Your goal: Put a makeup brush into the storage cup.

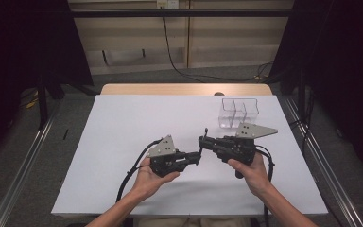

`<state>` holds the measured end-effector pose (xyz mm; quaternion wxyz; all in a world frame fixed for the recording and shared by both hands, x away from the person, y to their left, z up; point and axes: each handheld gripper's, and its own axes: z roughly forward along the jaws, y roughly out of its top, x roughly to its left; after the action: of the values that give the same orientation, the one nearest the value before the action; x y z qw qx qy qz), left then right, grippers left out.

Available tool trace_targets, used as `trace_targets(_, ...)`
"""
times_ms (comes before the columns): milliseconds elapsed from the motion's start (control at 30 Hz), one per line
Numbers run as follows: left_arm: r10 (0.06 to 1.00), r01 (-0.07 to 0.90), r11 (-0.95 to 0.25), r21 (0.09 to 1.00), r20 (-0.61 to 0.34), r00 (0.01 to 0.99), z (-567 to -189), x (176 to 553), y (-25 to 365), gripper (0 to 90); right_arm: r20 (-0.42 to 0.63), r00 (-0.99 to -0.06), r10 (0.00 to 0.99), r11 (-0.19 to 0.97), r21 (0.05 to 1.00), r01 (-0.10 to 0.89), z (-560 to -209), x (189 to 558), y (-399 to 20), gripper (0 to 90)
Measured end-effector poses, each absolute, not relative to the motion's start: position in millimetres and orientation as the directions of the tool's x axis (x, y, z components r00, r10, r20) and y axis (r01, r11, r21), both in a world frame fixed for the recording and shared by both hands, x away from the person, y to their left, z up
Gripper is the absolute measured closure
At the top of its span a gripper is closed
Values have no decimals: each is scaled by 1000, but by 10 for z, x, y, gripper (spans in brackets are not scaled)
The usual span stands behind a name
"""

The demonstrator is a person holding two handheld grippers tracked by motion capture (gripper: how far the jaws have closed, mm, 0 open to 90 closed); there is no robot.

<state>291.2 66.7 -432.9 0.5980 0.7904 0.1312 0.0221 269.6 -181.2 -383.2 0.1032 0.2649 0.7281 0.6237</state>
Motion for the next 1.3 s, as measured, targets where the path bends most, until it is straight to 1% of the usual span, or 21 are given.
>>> trace_targets(267,234,184,-232,955,-129,964,-4323,2915,671,827,176,-840,513,75,966,249,-3813,2677,-1829,841)
trace_targets(467,247,191,-224,956,-134,960,-4315,2910,673,752,173,-843,510,67,969,240,-3778,2665,-1824,841)
trace_targets(533,255,196,-224,955,-137,957,-4322,2904,671,702,175,-844,507,60,969,238,-3765,2659,-1823,841)
trace_targets(633,268,204,-215,955,-143,953,-4315,2899,678,589,174,-845,506,57,971,234,-3750,2653,-1826,841)
trace_targets(700,296,199,-202,959,-134,946,-4303,2899,689,480,174,-843,509,55,971,233,-3751,2657,-1830,841)
trace_targets(800,319,204,-197,959,-134,938,-4295,2907,718,367,173,-841,513,55,971,234,-3756,2659,-1841,841)
trace_targets(867,339,207,-192,959,-133,931,-4296,2903,728,265,171,-841,514,53,972,230,-3751,2661,-1847,841)
trace_targets(900,347,204,-191,960,-129,929,-4297,2901,732,231,171,-840,515,52,972,230,-3748,2660,-1848,841)
trace_targets(1067,364,207,-192,959,-126,923,-4295,2898,734,113,170,-838,518,51,972,229,-3746,2660,-1857,841)
trace_targets(1167,373,201,-194,960,-117,920,-4294,2905,734,96,167,-838,519,51,973,226,-3743,2662,-1862,841)
trace_targets(1233,377,213,-192,958,-129,917,-4296,2915,737,61,167,-837,521,50,973,225,-3742,2662,-1870,841)
trace_targets(1300,377,217,-190,958,-133,916,-4296,2920,745,46,166,-836,523,52,973,226,-3742,2662,-1880,841)
